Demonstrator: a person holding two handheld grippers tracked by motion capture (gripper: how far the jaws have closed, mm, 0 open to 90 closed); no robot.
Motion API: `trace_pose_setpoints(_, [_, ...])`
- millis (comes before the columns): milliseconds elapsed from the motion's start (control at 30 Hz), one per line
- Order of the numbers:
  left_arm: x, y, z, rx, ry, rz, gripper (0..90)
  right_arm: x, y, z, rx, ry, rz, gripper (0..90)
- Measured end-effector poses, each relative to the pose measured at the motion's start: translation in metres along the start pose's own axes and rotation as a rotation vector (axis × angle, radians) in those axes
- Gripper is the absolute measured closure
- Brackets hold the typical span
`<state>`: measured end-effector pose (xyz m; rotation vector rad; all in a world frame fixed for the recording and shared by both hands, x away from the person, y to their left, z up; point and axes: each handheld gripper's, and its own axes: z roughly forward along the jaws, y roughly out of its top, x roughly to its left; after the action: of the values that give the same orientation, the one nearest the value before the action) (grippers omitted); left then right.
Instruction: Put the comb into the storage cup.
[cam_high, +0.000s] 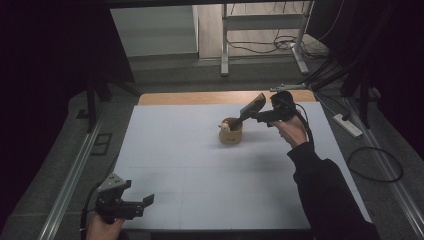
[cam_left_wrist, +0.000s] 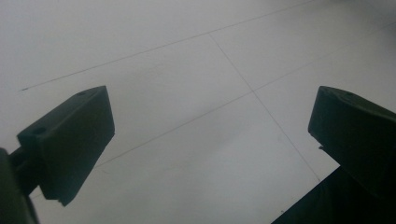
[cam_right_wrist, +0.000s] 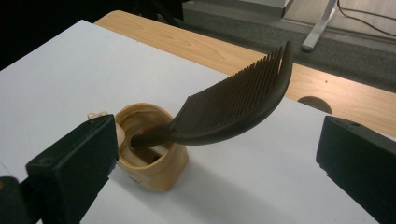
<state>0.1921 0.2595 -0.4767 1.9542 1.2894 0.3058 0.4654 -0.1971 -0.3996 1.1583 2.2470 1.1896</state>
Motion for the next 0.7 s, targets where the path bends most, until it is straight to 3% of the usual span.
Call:
trace_pose_setpoints(100, [0.0,0.0,0.0,0.0,0.0,0.0,1.0,0.001,-0.003,-0.004,-0.01,0.017,-0.017,0.0])
trace_pose_setpoints(700, [0.0,0.0,0.0,-0.005,-0.003,-0.003,1.0,0.01,-0.021,-0.013,-0.023,0.004,-0.071,0.0])
